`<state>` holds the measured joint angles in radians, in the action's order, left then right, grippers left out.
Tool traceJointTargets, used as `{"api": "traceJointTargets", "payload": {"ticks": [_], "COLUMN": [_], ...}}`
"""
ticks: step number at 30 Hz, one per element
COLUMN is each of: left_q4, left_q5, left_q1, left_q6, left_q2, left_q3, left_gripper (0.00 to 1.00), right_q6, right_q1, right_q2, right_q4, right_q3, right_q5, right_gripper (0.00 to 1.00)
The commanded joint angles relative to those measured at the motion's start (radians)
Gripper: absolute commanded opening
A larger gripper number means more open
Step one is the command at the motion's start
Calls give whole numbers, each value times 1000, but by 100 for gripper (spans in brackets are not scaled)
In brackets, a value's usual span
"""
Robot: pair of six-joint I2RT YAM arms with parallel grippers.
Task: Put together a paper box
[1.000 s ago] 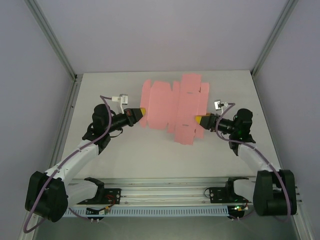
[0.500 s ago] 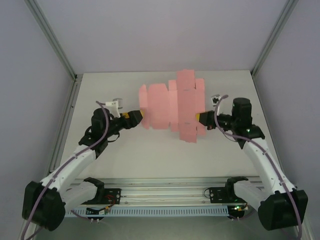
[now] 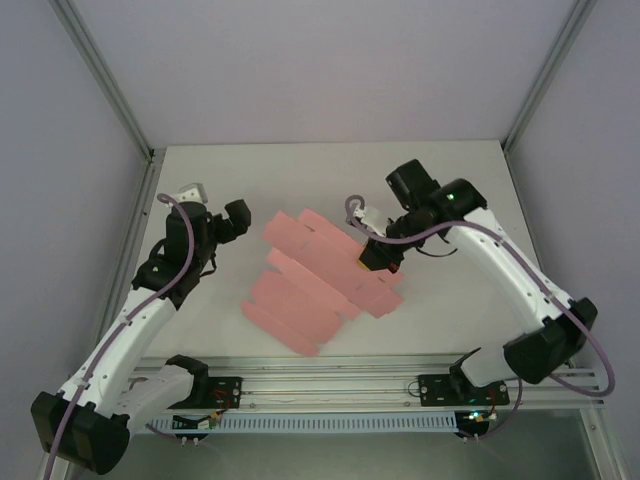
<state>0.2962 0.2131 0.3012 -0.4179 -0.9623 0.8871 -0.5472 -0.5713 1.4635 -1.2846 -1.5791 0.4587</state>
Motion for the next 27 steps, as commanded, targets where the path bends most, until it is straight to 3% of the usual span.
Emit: {"api": "traceJointTargets", "payload": {"ticks": [1, 4, 9, 12, 18, 21, 27], "left_q4": [-7, -70, -197, -312, -368, -282, -194], "left_q5": [-96, -233, -656, -822, -940, -1011, -1077], "left_q1": [-29, -37, -37, -35, -34, -34, -33], "left_q6": [23, 77, 292, 364, 445, 561, 562], "left_q2": [-48, -115, -218, -260, -379, -472, -622], "left_q3": [13, 12, -5, -48, -37, 45, 203], "left_gripper": [100, 100, 100, 100, 89, 74, 49], "right_q6": [-202, -298, -457, -525, -595, -629, -599], "right_q1": [3, 18, 74, 80, 92, 92, 99], "right_q2": [123, 262, 482, 547, 604, 617, 650], "right_q4": [-152, -99, -46, 54, 27, -23, -67], "right_q3": [-32, -50, -236, -274, -350, -360, -382], "right_q5": [-223, -371, -378, -406, -267, -235, -218], "right_gripper": [10, 10, 9, 10, 12, 12, 10]}}
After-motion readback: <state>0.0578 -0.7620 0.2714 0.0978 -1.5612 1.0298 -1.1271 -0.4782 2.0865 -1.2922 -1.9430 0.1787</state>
